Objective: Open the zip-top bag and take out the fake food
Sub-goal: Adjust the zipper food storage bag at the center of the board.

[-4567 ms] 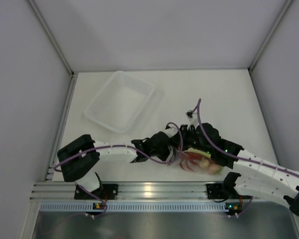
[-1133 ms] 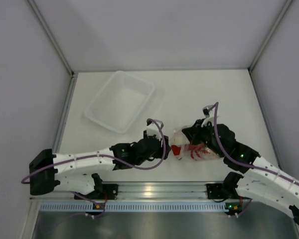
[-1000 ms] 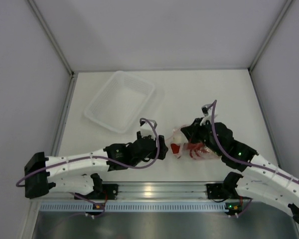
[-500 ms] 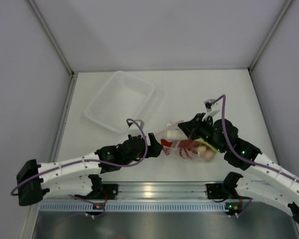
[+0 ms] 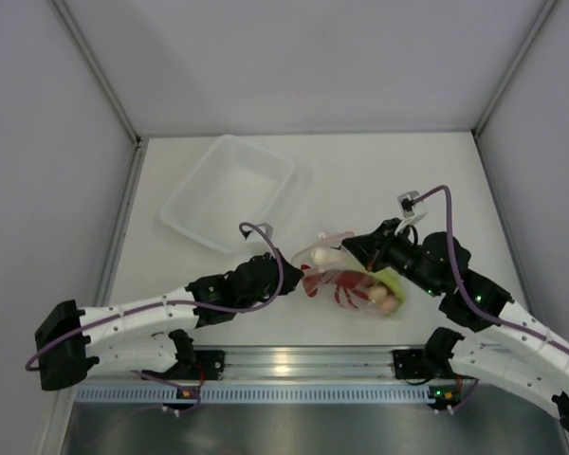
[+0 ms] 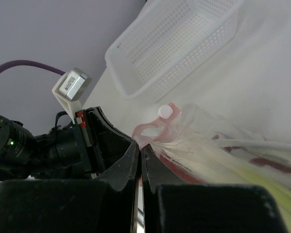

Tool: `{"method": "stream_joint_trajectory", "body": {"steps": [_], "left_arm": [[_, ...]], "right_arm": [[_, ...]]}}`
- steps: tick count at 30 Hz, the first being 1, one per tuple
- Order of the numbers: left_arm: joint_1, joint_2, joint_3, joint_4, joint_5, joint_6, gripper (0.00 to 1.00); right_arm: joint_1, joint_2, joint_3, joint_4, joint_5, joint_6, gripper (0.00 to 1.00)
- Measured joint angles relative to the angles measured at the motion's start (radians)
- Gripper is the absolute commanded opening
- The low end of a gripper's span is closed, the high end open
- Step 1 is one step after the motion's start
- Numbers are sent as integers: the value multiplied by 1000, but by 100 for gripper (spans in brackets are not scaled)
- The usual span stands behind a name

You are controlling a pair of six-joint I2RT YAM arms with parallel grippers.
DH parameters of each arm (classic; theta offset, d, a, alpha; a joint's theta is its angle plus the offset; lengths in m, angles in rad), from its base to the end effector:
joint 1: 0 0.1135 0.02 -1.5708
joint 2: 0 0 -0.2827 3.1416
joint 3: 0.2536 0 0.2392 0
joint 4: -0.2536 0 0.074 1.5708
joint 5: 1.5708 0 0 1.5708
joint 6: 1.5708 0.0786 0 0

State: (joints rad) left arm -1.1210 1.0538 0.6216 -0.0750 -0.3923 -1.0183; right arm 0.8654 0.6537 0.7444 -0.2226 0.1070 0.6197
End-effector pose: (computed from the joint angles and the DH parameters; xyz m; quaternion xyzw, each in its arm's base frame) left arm 0.1331 -0.2065 0.2455 -0.0553 0.8493 -0.3555 0.3863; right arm 0.1176 0.1252 0.3461 -0.0571 0.7498 0.4153 0.5120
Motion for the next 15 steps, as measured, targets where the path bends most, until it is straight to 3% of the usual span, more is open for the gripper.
{"method": "stream_joint_trajectory", "body": {"steps": [8,14,15], "left_arm": [[0,-28,169,-150,-6,68,0],[-2,-131,195,-174,78,83,0],[-6,-144,195,-177,95,86,10]], "right_arm": [[0,-93,51,-114,32,-22,0],[0,-112,159,-256,46,-88,0],[0,-109,172,-274,45,-100,0]]}}
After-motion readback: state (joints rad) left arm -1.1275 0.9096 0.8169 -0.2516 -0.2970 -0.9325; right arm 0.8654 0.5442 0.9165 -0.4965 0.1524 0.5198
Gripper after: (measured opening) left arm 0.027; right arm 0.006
